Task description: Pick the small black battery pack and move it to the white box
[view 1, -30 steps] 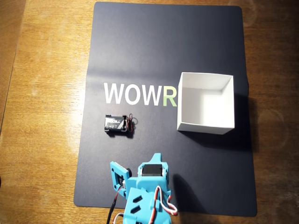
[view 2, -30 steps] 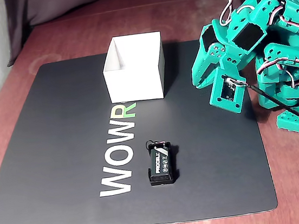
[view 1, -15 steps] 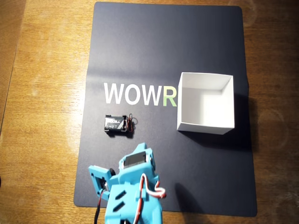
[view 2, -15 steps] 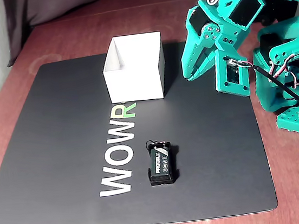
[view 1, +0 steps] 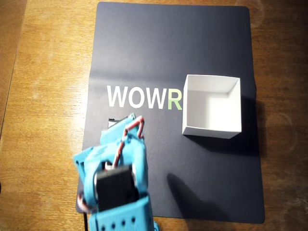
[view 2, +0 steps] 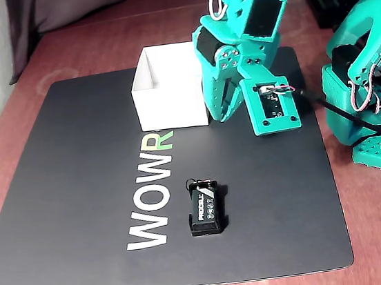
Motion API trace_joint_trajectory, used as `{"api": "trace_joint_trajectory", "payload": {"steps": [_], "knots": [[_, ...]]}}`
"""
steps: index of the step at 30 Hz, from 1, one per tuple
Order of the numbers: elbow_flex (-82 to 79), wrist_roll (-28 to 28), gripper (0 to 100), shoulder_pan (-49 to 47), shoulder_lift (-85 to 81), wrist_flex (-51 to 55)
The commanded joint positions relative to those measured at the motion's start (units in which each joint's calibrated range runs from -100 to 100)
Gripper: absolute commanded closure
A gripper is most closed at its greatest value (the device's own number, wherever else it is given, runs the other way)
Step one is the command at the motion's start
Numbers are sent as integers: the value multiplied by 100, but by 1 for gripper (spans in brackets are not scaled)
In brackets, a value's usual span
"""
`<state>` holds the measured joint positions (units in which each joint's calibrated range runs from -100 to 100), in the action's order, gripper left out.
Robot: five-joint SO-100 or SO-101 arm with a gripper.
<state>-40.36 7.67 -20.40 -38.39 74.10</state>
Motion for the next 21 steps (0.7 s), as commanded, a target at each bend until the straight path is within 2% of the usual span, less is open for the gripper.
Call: {"api": "trace_joint_trajectory", "payload": {"steps": [1,10,18,21], "knots": [[767,317,99,4,643,-74],[1791,931,99,-301,1967,-179],[1801,1865,99,-301,2397,-1231],[1801,1996,99,-312,2467,-1494]]}}
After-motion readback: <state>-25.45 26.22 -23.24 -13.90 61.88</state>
